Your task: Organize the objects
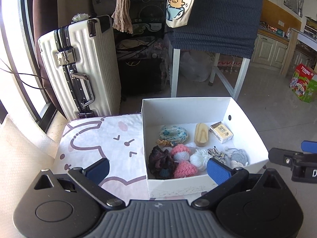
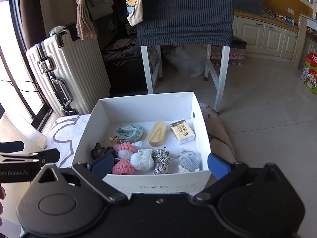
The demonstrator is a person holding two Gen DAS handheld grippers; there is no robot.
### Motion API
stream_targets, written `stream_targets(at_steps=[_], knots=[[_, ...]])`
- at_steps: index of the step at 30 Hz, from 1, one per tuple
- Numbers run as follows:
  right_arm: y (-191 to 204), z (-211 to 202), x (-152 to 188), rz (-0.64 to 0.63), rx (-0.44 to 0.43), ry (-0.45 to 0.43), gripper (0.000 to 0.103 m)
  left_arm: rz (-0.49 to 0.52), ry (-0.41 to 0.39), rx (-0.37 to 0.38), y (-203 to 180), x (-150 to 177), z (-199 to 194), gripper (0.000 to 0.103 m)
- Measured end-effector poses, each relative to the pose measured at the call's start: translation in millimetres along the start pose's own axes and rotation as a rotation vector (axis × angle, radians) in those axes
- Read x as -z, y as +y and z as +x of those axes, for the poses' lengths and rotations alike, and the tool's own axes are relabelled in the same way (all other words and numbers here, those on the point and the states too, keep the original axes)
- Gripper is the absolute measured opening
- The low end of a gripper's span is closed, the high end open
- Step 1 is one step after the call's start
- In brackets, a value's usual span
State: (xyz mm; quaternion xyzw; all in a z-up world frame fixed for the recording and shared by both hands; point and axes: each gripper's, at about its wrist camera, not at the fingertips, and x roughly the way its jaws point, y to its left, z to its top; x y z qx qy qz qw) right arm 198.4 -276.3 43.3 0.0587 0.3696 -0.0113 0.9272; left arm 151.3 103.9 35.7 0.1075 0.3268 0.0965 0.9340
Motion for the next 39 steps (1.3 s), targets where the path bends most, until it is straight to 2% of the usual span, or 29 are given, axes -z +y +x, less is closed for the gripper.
stream_targets(at_steps=[7,12,19,29,39], knots=[[3,-39,10,-0.009,0.009,-0.053,0.102,-0.017,-0.009,0.001,10,17,-32,0.103],[7,-62,20,-0.016,0.018,-0.067,0.102,-0.025,-0.034,-0.04,11,24,-55,0.103],[6,-87,43,-0.051,0.053,-0.071,0.102,-0.048,-0.035,-0.002,14,47,-76,0.103],[5,-103,74,-0.047,0.055,-0.06,0.102,-0.03,-0.031,-0.018,12,74,-90,0.103],[12,-104,84,-0.068,0.057,-0.061,0.102,-0.016,-0.025,-0.037,11,89,-91,0.103]])
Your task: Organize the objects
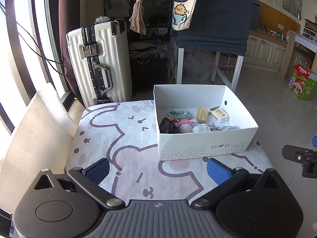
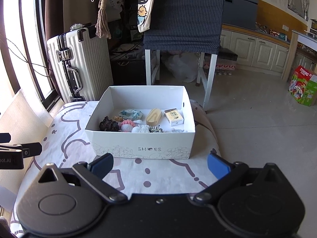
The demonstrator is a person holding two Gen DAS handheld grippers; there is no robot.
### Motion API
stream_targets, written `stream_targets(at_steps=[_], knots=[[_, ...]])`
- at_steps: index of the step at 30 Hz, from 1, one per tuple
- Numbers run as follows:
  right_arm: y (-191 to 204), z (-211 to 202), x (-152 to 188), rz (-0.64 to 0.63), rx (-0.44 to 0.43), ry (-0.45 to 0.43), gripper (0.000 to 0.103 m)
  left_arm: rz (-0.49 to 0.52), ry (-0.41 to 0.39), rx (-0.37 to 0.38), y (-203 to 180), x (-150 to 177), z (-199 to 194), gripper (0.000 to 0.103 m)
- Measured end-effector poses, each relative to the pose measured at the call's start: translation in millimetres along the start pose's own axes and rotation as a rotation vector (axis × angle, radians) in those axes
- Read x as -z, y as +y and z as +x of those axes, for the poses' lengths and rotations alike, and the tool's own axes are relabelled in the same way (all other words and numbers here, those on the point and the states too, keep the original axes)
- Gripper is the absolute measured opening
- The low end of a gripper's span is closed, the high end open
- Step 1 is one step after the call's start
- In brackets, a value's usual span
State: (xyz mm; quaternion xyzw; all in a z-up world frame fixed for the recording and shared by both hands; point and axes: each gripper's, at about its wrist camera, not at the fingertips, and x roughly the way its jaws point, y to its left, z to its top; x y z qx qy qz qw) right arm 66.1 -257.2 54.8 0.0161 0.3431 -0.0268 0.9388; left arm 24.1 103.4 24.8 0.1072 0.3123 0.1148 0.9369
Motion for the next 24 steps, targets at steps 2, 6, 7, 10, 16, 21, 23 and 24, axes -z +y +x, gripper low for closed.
stream_targets(at_steps=[2,6,7,10,16,21,23,24], knots=[[1.2,-0.2,0.2,0.0,0.001,-0.002,0.102,0.0,0.003,-0.002,1.2,1.3,0.7,0.103],[1.9,1.1,0.2,0.001,0.006,0.003,0.102,-0.01,0.015,-0.009,4.4,2.7,3.2,0.103],[1.8,1.5,0.0,0.002,0.005,0.003,0.102,-0.014,0.019,-0.009,5.7,2.3,4.0,0.103],[2.5,2.0,-0.4,0.002,0.005,0.004,0.102,-0.021,0.024,-0.006,7.5,2.2,4.9,0.103],[5.6,3.9,-0.9,-0.009,0.007,0.008,0.102,-0.014,0.02,-0.003,6.2,2.0,4.8,0.103],[6.0,4.5,-0.8,-0.011,0.006,0.01,0.102,-0.015,0.02,-0.004,5.4,2.3,4.9,0.103],[6.2,4.8,-0.6,-0.013,0.005,0.011,0.102,-0.016,0.019,-0.004,5.5,2.2,4.7,0.103],[6.3,4.7,-0.6,-0.013,0.005,0.011,0.102,-0.017,0.019,-0.004,5.5,2.0,4.8,0.103]])
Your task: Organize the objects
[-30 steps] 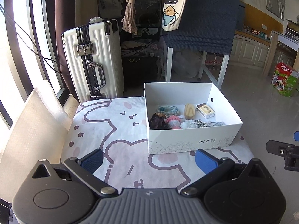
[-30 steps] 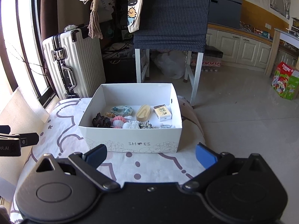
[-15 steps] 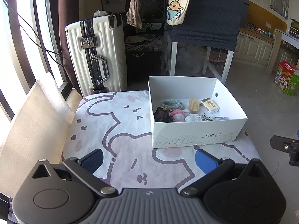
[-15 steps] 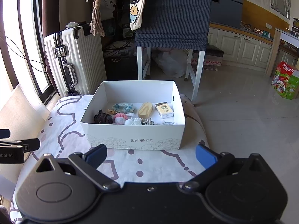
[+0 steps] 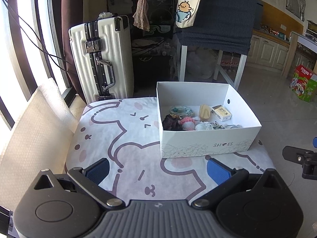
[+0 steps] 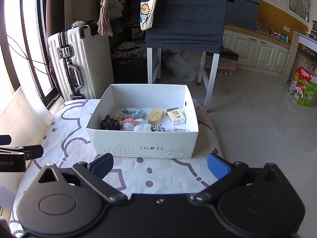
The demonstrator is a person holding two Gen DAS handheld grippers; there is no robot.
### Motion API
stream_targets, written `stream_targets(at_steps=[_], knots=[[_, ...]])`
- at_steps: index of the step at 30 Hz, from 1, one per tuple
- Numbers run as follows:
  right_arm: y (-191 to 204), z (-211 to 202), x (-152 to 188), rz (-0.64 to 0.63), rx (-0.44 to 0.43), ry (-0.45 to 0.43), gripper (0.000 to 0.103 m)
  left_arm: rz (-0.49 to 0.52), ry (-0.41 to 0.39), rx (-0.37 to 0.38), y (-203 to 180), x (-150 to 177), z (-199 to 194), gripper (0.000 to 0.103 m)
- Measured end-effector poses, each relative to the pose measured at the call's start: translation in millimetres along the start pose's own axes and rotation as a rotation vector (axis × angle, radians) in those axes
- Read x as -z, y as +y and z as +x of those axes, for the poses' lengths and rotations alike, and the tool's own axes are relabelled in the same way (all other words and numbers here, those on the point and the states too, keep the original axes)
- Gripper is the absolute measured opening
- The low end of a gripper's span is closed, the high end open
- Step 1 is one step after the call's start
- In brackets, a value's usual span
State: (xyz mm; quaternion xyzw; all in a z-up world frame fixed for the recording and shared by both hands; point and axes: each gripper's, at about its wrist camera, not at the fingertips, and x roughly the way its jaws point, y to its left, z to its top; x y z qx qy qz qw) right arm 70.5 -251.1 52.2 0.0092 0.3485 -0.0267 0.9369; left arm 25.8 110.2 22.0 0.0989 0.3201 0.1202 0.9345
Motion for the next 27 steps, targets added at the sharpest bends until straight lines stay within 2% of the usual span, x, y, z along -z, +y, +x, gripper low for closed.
stream_targets(at_steps=[27], knots=[[3.1,0.0,1.2,-0.003,-0.005,0.0,0.102,-0.002,0.006,0.004,1.3,-0.3,0.6,0.103]])
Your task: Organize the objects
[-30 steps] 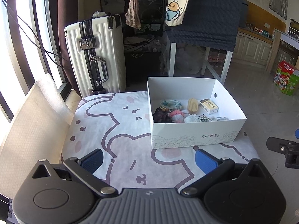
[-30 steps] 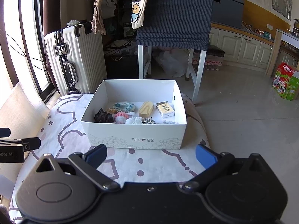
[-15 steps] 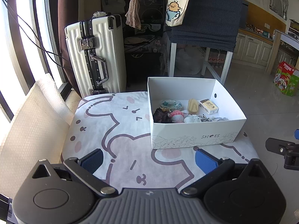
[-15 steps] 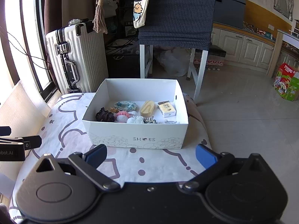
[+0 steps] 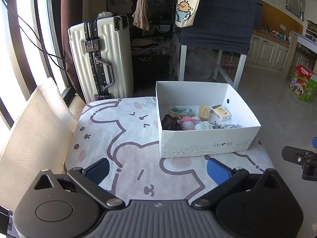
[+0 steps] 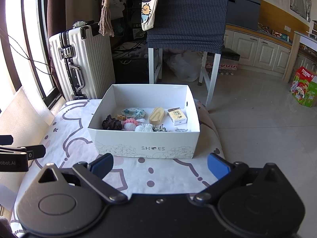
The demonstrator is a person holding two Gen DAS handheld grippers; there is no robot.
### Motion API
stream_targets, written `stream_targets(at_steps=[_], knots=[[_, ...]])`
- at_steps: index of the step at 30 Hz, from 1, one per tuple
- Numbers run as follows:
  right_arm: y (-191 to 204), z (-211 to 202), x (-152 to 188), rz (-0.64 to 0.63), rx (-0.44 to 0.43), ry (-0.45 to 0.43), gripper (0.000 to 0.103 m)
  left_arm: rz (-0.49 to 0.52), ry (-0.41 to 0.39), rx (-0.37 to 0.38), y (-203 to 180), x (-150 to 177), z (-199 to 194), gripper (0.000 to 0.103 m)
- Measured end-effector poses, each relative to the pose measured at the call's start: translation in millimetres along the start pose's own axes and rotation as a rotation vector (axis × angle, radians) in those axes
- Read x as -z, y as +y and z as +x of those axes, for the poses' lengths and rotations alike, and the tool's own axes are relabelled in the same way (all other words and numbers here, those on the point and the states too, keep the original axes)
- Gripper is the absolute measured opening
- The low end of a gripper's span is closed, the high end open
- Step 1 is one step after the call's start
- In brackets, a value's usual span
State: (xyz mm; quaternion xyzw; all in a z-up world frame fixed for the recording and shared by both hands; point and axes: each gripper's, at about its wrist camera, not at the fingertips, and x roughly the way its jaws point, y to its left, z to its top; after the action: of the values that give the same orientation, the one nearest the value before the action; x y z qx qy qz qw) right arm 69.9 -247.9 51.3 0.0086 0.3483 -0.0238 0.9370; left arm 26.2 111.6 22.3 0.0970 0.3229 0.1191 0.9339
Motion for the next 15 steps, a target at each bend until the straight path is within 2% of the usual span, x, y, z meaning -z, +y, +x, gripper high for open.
stream_targets(at_steps=[15], knots=[[2.8,0.2,-1.8,-0.002,-0.003,0.001,0.102,0.001,0.001,0.0,-0.5,0.2,0.3,0.103]])
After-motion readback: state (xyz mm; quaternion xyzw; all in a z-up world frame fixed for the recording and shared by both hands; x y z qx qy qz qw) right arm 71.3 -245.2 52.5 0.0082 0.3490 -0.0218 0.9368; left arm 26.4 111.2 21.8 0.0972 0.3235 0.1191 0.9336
